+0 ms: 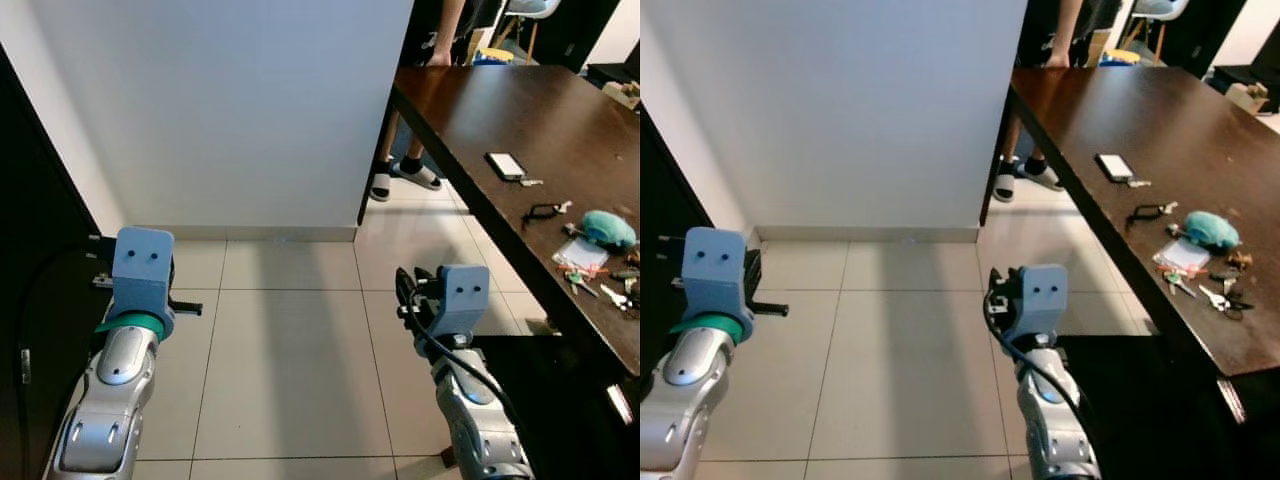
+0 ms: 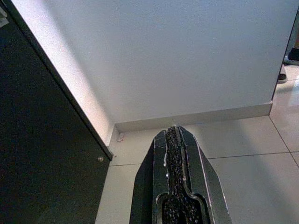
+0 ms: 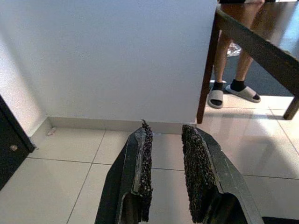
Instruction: Hang keys on a hook
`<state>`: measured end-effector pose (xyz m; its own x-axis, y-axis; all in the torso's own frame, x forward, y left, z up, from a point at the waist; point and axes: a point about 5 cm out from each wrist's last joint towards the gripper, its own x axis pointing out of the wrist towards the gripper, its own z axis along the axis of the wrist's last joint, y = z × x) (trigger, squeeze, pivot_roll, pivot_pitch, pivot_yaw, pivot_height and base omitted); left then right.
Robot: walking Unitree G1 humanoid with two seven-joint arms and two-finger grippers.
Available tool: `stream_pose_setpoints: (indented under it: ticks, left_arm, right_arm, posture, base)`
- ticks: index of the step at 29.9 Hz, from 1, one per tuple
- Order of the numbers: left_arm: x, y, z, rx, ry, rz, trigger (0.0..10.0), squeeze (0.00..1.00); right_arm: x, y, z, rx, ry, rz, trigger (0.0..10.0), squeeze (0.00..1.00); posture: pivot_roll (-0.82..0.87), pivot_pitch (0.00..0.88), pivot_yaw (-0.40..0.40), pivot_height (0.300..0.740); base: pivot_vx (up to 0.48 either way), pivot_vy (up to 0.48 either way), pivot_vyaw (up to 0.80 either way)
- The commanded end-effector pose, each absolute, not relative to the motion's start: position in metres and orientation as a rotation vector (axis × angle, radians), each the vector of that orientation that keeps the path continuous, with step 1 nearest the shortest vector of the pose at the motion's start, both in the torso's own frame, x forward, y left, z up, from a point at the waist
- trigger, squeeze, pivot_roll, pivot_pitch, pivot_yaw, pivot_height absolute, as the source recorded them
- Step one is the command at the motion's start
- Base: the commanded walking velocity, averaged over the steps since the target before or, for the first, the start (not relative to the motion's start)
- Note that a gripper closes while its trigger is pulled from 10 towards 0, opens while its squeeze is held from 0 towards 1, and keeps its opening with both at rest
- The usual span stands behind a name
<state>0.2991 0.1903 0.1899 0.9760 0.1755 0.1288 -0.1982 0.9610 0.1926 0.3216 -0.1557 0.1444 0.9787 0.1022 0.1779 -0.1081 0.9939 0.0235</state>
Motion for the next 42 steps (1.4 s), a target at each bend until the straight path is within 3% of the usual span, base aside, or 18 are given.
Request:
stream_pose_setpoints:
  ticks: [1,42]
  left_arm:
    - [0.2967,0.1857,0.1908,0.217,-0.120,0.184,10.0,0.00]
    - [0.2969,0.1814,0.1951,0.221,-0.143,0.174,10.0,0.00]
  right_arm:
    - [0.3204,-0.1552,0.1414,0.038,-0.162,0.108,10.0,0.00]
    - [0.3206,-0.1535,0.1395,0.032,-0.151,0.113,10.0,0.00]
  posture:
    - [0.12,0.142,0.065,0.740]
    - [0.12,0.134,0.062,0.740]
  base:
    - [0.439,0.000,0.00]
    - [0.462,0.000,0.00]
